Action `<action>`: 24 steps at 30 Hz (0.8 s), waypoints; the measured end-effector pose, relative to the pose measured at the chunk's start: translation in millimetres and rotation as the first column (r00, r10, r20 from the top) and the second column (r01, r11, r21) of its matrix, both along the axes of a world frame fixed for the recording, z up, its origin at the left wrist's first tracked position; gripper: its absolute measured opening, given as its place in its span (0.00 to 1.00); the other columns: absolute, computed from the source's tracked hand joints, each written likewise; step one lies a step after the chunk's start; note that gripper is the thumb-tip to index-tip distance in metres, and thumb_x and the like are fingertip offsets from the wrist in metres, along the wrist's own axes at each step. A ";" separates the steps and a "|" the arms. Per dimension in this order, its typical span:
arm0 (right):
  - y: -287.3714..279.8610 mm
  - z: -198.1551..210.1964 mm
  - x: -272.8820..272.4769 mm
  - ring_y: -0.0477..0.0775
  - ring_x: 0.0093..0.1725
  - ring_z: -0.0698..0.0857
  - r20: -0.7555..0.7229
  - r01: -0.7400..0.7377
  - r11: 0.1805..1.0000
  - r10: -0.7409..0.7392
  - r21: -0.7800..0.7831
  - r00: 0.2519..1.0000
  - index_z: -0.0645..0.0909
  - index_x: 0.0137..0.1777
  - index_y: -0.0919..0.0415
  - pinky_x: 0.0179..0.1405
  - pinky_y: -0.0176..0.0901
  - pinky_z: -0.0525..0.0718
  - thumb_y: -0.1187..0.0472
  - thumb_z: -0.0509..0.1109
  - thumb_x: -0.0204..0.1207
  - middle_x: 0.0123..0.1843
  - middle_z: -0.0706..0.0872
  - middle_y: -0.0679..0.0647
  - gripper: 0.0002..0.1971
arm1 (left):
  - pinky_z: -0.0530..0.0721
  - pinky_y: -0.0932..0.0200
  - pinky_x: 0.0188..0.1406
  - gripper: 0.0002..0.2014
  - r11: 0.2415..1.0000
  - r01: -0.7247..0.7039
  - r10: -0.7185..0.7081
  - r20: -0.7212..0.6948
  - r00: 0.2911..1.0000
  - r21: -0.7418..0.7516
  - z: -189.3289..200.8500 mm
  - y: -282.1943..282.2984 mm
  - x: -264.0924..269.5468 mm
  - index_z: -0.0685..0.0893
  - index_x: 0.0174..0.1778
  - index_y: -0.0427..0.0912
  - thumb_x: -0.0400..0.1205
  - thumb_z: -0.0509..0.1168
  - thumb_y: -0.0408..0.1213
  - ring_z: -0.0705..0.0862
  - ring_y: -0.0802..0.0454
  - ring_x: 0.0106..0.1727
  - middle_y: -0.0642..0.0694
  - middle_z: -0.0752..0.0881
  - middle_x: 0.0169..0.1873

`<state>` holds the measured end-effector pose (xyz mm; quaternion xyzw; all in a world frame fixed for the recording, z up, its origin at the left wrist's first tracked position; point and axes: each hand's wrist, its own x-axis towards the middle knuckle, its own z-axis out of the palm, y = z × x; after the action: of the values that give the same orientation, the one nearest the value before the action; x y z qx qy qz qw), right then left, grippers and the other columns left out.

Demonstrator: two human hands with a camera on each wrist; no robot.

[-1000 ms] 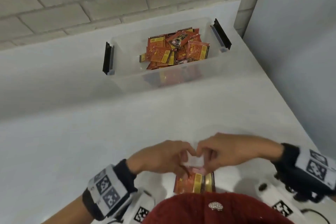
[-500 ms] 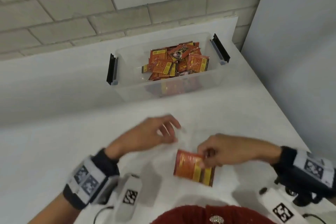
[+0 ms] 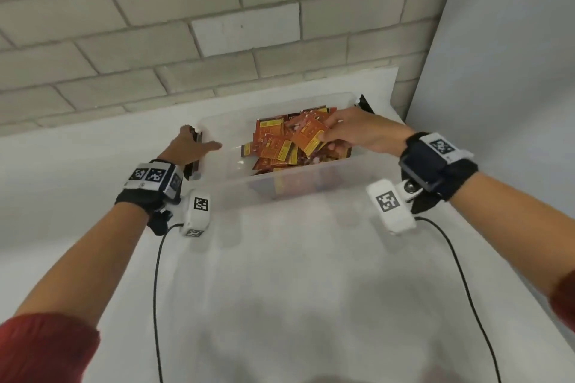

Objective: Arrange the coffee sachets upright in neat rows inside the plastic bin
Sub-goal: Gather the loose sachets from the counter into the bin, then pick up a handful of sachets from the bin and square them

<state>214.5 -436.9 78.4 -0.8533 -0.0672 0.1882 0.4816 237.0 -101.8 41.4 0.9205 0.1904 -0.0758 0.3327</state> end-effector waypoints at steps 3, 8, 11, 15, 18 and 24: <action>4.7 -16.6 17.7 0.45 0.39 0.85 0.008 0.066 0.998 -0.066 -0.009 0.998 0.82 0.58 0.69 0.44 0.32 0.87 0.64 0.70 0.80 0.52 0.87 0.61 0.10 | 0.82 0.35 0.61 0.48 0.992 -0.034 0.040 0.051 0.998 -0.120 -17.9 11.3 7.0 0.60 0.77 0.45 0.65 0.80 0.43 0.82 0.33 0.62 0.36 0.77 0.67; -3.5 -13.1 9.2 0.51 0.60 0.79 0.136 0.139 0.970 -0.113 -0.198 0.984 0.76 0.68 0.63 0.58 0.43 0.77 0.51 0.66 0.83 0.63 0.79 0.53 0.20 | 0.85 0.31 0.49 0.53 0.953 -0.054 0.059 0.009 0.998 -0.297 -29.4 11.6 -8.6 0.58 0.75 0.57 0.54 0.78 0.40 0.84 0.24 0.54 0.31 0.77 0.62; -18.1 -10.0 -2.4 0.51 0.61 0.75 0.172 0.177 0.957 -0.139 -0.229 0.975 0.67 0.77 0.61 0.55 0.41 0.73 0.48 0.62 0.84 0.72 0.74 0.56 0.26 | 0.83 0.47 0.35 0.43 0.960 0.003 0.002 0.018 1.000 -0.279 -12.6 -14.8 -40.9 0.56 0.75 0.55 0.70 0.74 0.32 0.85 0.27 0.53 0.30 0.81 0.58; -37.3 -14.4 -19.6 0.54 0.70 0.77 -0.181 0.171 0.976 -0.194 -0.133 0.964 0.60 0.81 0.64 0.66 0.42 0.74 0.42 0.58 0.84 0.81 0.69 0.57 0.33 | 0.79 0.54 0.27 0.41 0.950 0.063 -0.057 0.028 0.998 -0.307 -7.2 -38.8 -75.2 0.54 0.75 0.57 0.75 0.71 0.29 0.86 0.31 0.52 0.33 0.82 0.56; -51.4 -19.6 -41.2 0.57 0.56 0.82 -0.444 0.208 0.975 -0.221 -0.078 0.868 0.75 0.64 0.56 0.66 0.65 0.77 0.39 0.57 0.82 0.62 0.83 0.56 0.23 | 0.81 0.52 0.29 0.39 0.939 0.139 -0.133 0.041 0.990 -0.314 1.1 -63.4 -104.2 0.54 0.75 0.56 0.76 0.69 0.28 0.88 0.32 0.47 0.37 0.82 0.50; -62.3 -44.4 -83.3 0.60 0.61 0.85 -0.457 0.263 0.964 -0.223 0.025 0.861 0.57 0.80 0.58 0.57 0.58 0.85 0.53 0.65 0.83 0.67 0.82 0.60 0.30 | 0.82 0.54 0.23 0.36 0.914 0.209 -0.203 0.055 0.978 -0.346 5.9 -106.5 -148.1 0.51 0.75 0.52 0.80 0.66 0.26 0.88 0.32 0.45 0.42 0.80 0.41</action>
<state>131.2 -499.1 33.9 -0.7662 0.1461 0.3154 0.5404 88.9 -208.3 47.3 0.8620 0.0729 -0.1349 0.4831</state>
